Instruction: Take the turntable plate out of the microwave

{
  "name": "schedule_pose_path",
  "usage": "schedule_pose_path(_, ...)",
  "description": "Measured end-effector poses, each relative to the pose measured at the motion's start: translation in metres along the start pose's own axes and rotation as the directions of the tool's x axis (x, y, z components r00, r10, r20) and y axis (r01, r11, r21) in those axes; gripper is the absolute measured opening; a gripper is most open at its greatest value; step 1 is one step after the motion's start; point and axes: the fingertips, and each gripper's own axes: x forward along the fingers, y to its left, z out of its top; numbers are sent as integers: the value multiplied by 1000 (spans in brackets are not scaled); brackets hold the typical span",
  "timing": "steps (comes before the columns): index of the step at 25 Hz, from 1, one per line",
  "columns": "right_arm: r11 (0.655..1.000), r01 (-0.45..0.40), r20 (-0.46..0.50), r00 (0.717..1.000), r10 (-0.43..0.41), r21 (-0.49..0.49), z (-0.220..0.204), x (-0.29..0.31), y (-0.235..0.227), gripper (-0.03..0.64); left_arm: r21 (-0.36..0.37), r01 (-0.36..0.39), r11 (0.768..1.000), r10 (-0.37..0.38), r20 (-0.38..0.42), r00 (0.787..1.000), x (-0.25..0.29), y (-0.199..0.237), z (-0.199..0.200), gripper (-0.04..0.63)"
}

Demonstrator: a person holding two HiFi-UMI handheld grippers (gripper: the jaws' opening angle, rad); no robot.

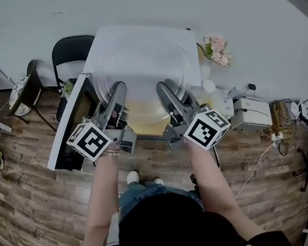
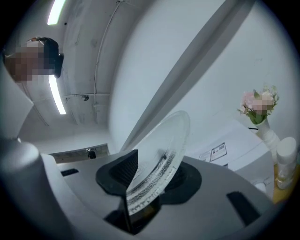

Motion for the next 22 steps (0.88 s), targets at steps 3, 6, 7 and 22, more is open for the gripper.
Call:
schedule_pose_path(3,1000,13,51,999,-11,-24,19,1,-2,155,34,52,998,-52,-18,999,19,-10,7,86)
schedule_pose_path(6,998,20,92,996,-15,-53,34,2,3,155,73,93,993,-91,-26,995,30,-21,14,89)
schedule_pose_path(7,998,20,105,994,-13,-65,39,1,4,156,88,106,990,-104,-26,994,34,-25,16,89)
schedule_pose_path(22,972,10,220,975,43,-236,86,-3,21,158,276,236,932,-239,-23,971,59,-64,31,126)
